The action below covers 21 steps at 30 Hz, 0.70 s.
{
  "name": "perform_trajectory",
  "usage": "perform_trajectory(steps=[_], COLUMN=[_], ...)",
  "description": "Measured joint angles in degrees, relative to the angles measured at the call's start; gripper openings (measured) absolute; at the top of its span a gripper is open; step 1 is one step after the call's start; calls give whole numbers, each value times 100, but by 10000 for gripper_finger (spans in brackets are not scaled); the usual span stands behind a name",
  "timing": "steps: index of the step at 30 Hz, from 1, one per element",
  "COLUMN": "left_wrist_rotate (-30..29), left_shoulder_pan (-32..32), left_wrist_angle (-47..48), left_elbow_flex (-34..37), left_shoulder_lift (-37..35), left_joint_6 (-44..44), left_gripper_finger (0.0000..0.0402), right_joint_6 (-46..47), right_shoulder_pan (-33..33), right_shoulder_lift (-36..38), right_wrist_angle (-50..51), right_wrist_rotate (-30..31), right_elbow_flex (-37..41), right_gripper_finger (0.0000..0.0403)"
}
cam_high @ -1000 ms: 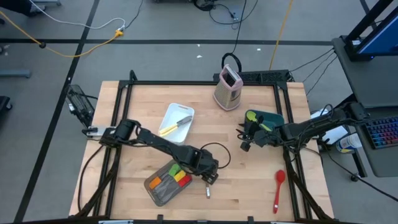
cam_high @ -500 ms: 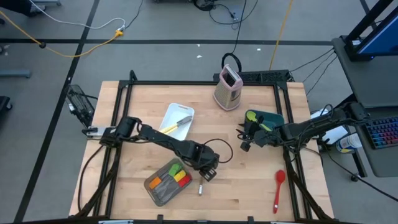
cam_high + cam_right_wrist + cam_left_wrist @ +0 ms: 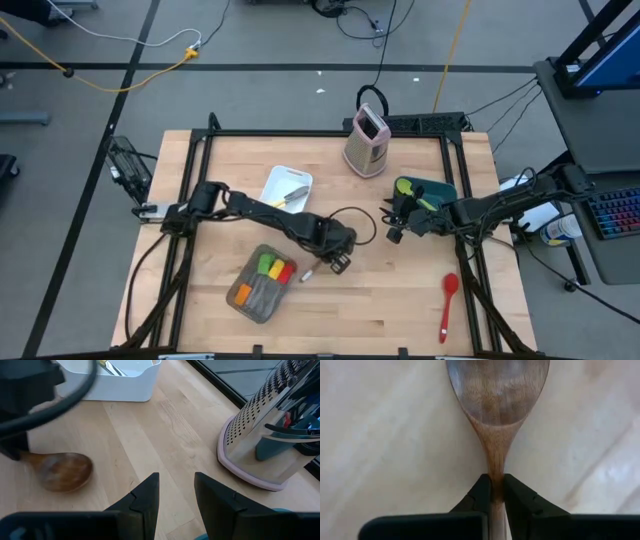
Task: Pick & Place Kitchen Items
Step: Put the brown spoon into the blue bin
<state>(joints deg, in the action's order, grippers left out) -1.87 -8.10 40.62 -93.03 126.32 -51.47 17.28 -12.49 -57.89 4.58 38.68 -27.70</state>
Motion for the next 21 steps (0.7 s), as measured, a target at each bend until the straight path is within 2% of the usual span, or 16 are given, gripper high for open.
perform_trajectory(steps=[8,16,21], left_wrist_rotate=[-117,-518,-606], left_shoulder_pan=[87,29,-42], left_wrist_angle=[-319,-335,-401], left_elbow_flex=[18,22,17], left_shoulder_lift=[-41,-336,-424], left_joint_6=[250,319,341], left_gripper_finger=[23,22,22], right_joint_6=[0,38,-3], right_shoulder_pan=[1,-1,-38], right_shoulder_lift=[0,2,2], right_wrist_angle=[0,52,-48], right_wrist_rotate=[-1,-25,-535], right_elbow_flex=[0,0,0], right_gripper_finger=[116,116,116])
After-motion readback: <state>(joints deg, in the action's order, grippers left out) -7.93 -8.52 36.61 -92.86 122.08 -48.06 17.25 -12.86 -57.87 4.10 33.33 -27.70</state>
